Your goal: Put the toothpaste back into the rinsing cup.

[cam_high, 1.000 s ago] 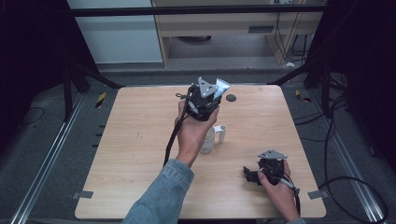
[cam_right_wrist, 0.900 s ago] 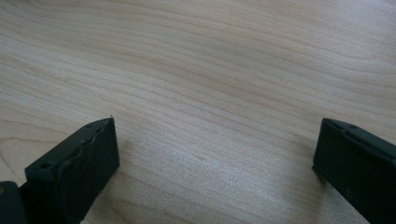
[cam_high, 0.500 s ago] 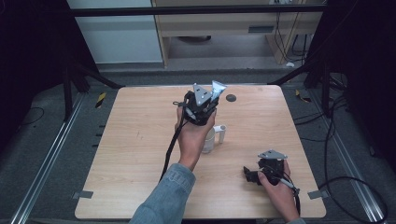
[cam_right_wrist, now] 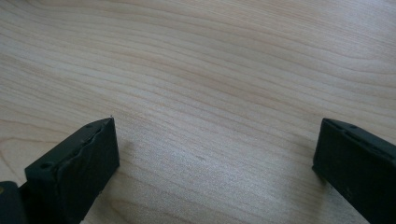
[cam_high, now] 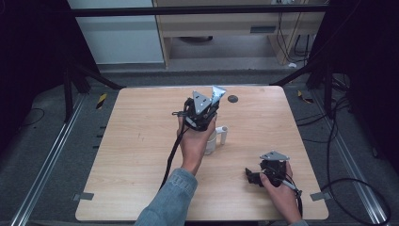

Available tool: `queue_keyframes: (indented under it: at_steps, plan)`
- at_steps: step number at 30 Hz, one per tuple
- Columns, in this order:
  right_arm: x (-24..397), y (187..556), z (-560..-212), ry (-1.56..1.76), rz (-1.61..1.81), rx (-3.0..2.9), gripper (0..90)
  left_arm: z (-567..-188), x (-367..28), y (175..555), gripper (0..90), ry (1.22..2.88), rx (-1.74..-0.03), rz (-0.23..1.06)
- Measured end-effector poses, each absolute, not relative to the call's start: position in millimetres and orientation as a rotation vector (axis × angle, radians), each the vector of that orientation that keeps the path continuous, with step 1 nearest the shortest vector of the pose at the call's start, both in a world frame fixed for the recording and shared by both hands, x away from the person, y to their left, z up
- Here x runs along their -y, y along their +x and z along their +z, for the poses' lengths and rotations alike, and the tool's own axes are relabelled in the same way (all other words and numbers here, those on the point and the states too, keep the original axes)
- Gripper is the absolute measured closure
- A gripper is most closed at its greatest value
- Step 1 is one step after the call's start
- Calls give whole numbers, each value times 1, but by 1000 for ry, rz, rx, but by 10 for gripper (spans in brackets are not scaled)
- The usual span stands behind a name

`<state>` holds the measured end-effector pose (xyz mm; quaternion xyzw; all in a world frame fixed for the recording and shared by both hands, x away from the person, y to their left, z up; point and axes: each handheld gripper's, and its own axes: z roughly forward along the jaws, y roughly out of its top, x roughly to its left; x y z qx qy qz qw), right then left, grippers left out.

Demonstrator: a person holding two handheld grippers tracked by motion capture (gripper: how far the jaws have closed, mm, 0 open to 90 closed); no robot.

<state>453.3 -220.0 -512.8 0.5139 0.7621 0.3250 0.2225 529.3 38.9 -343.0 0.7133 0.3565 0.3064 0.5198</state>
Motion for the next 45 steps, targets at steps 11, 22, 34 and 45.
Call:
queue_keyframes:
  at_steps: [11, 22, 34, 45]
  plan:
    - [220, 453, -513, 1419, 899, -2104, 4, -365, -44, 531, 773, 1684, -867, 701]
    - [220, 453, -513, 1420, 900, -2103, 4, -387, -48, 531, 772, 1680, -878, 687]
    - [220, 453, -513, 1421, 900, -2104, 4, -400, -52, 532, 772, 1682, -890, 676]
    - [220, 453, -513, 1422, 901, -2103, 4, -409, -50, 530, 770, 1696, -873, 683]
